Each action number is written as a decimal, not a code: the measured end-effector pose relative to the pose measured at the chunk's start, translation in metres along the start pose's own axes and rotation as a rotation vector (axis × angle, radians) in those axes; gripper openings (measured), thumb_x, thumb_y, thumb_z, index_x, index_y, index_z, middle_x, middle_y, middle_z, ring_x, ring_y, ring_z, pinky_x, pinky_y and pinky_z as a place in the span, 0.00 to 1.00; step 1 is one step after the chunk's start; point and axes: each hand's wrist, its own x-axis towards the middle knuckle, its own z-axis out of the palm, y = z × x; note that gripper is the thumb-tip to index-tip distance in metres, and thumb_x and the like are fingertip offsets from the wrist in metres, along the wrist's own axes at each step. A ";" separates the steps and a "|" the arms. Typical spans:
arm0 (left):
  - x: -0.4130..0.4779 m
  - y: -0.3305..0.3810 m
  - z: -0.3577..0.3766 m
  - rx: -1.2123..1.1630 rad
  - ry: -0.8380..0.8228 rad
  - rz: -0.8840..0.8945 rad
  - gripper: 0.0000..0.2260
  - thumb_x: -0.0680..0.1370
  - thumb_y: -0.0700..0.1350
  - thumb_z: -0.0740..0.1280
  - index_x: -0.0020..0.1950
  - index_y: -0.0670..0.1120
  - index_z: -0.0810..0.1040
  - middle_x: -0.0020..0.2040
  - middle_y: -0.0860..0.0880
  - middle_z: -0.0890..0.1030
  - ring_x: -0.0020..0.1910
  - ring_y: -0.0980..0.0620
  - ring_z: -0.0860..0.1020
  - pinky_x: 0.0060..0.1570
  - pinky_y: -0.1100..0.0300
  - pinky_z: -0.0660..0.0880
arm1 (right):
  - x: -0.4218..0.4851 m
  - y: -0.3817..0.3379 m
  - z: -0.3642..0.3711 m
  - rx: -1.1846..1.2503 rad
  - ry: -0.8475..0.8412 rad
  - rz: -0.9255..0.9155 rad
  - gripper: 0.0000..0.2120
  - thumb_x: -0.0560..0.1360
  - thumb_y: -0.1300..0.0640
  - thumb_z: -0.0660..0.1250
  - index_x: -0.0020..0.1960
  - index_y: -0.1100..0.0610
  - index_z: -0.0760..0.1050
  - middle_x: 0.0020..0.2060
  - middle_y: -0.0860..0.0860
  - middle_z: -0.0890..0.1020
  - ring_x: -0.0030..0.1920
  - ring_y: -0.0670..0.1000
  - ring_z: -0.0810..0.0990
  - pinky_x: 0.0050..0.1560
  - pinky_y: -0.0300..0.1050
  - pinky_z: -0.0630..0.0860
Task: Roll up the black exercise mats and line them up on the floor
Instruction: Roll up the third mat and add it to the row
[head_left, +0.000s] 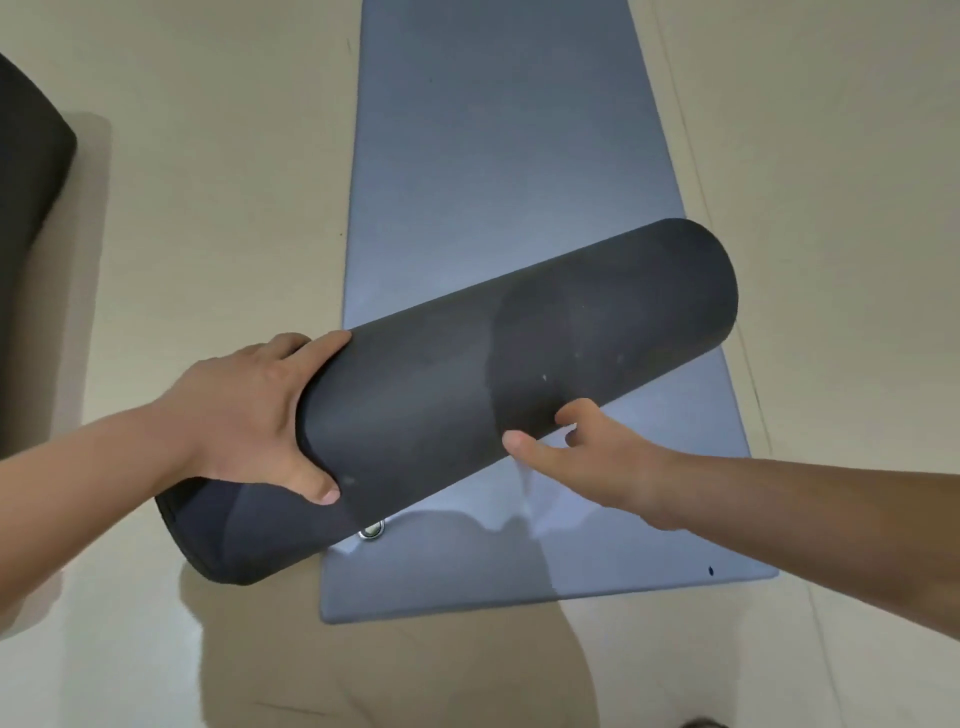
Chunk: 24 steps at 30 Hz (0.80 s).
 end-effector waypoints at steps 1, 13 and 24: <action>0.002 0.000 0.000 -0.005 -0.003 0.012 0.68 0.49 0.78 0.76 0.82 0.69 0.44 0.72 0.60 0.68 0.67 0.49 0.75 0.59 0.49 0.77 | 0.005 0.002 0.009 0.168 0.015 0.064 0.45 0.70 0.25 0.71 0.76 0.50 0.62 0.70 0.43 0.72 0.66 0.53 0.76 0.63 0.55 0.79; 0.003 -0.016 -0.007 -0.169 -0.111 0.078 0.60 0.53 0.79 0.76 0.77 0.79 0.46 0.70 0.60 0.71 0.67 0.49 0.77 0.67 0.46 0.74 | 0.047 0.004 0.150 1.490 -0.057 -0.084 0.50 0.63 0.29 0.81 0.79 0.40 0.64 0.69 0.54 0.82 0.65 0.64 0.84 0.63 0.72 0.79; -0.073 -0.063 0.044 -0.758 0.249 -0.291 0.52 0.58 0.66 0.86 0.75 0.76 0.59 0.67 0.64 0.80 0.62 0.51 0.83 0.62 0.43 0.81 | 0.088 -0.091 0.160 0.972 -0.247 -0.313 0.40 0.69 0.40 0.82 0.74 0.30 0.66 0.67 0.34 0.81 0.69 0.47 0.81 0.69 0.60 0.77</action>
